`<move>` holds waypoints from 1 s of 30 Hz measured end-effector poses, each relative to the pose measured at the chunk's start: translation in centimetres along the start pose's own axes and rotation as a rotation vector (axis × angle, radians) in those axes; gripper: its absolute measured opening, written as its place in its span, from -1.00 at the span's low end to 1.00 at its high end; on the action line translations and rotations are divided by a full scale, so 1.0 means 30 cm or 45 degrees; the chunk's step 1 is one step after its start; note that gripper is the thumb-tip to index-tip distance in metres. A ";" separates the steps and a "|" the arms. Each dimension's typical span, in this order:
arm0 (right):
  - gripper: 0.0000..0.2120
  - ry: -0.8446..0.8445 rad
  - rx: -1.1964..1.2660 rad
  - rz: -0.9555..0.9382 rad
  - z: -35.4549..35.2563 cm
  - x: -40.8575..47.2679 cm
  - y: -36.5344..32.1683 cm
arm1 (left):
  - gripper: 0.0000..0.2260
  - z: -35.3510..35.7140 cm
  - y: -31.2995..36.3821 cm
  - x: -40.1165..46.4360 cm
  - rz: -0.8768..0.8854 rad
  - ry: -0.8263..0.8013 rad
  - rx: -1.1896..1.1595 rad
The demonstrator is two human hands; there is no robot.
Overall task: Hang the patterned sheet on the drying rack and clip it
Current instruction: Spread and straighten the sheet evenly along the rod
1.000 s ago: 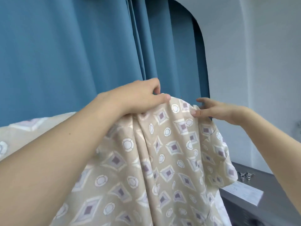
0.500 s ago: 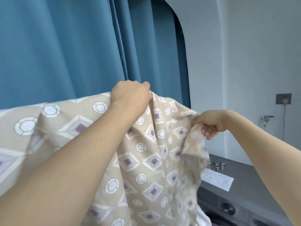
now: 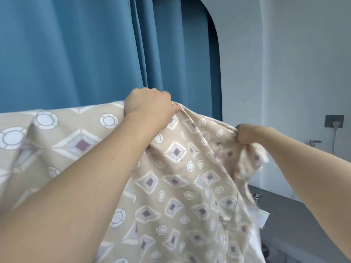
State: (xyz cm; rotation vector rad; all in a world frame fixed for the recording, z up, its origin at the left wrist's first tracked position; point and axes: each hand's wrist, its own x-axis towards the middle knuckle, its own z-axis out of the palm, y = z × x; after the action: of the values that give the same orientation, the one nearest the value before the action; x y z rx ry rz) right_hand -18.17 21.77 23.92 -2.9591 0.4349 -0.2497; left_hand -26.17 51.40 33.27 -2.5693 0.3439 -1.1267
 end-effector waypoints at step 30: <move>-0.84 -0.577 1.145 -0.274 0.239 -0.160 -0.182 | -0.73 0.046 0.009 -0.060 -0.005 0.220 0.113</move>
State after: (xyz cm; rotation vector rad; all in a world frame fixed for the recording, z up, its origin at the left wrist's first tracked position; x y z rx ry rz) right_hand -19.91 29.18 17.12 -2.0710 -0.0637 0.1725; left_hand -26.37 52.03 31.08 -2.4036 0.3209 -1.3382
